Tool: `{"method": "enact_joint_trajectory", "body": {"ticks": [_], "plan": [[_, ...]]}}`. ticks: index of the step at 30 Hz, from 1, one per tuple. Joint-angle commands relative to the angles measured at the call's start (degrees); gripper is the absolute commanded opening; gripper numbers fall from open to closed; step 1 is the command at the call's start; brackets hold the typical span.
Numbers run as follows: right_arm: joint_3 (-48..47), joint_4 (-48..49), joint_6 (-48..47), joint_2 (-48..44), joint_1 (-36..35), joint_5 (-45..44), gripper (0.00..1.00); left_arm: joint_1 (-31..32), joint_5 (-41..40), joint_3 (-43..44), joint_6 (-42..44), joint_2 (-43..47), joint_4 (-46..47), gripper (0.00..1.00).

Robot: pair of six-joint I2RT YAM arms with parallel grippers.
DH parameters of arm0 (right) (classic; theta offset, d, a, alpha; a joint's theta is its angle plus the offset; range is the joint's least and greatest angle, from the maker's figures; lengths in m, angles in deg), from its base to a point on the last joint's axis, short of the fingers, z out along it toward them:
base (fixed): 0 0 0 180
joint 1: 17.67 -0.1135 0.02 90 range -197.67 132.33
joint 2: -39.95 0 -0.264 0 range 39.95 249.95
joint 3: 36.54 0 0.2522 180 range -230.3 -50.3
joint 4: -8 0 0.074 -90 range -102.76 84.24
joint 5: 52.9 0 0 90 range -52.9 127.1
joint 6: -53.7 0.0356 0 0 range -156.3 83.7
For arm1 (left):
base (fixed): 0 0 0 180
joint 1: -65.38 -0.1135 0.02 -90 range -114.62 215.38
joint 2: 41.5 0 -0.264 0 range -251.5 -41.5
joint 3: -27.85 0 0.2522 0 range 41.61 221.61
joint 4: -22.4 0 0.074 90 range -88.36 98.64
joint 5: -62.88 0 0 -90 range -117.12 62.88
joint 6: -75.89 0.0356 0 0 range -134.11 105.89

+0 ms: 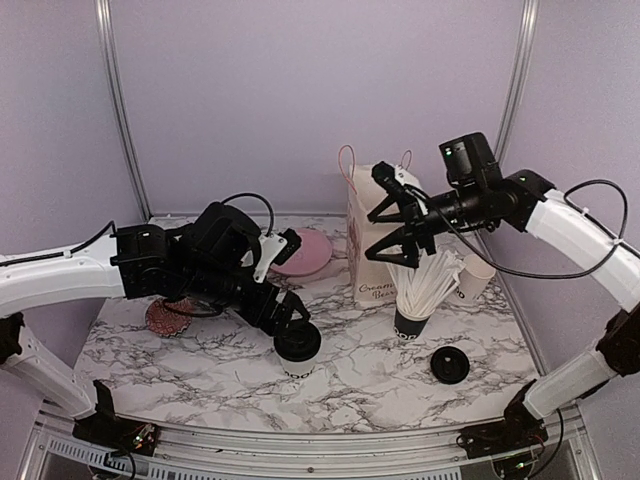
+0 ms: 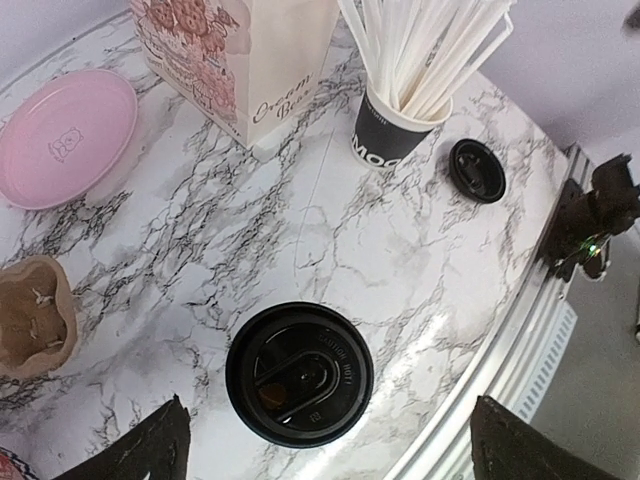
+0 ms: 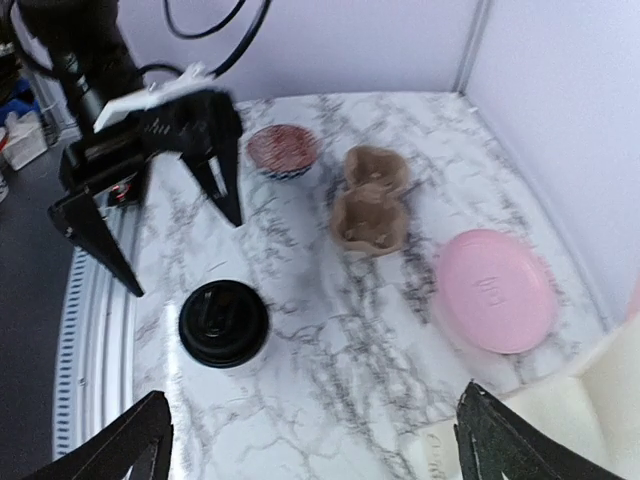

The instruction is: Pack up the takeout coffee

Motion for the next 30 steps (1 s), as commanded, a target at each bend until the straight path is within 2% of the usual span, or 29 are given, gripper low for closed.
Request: {"method": "enact_joint_trajectory", "body": {"ticks": [1,5,8,18,26,30], "plan": [[3.6,11.4,5.6,-3.8,5.8,-7.9,0.99,2.1,-4.2,2.9,10.7,-5.1,-6.5,0.99],[3.7,9.5,5.1,-4.3,10.2,-0.2,0.99,4.4,-8.4,5.0,14.3,-9.1,-8.4,0.99],[6.2,12.5,5.5,-6.5,10.3,-1.1,0.99,4.6,-8.7,5.9,14.7,-12.0,-8.9,0.96],[7.7,11.9,4.8,-6.9,10.3,2.2,0.98,4.5,-10.0,8.0,12.9,-17.5,-9.6,0.82],[8.6,11.7,4.3,-7.0,10.2,3.2,0.97,4.3,-9.7,8.4,12.3,-18.9,-9.8,0.69],[8.5,11.1,3.8,-7.1,10.3,3.1,0.97,3.4,-11.0,8.0,12.1,-17.4,-10.2,0.67]]}}
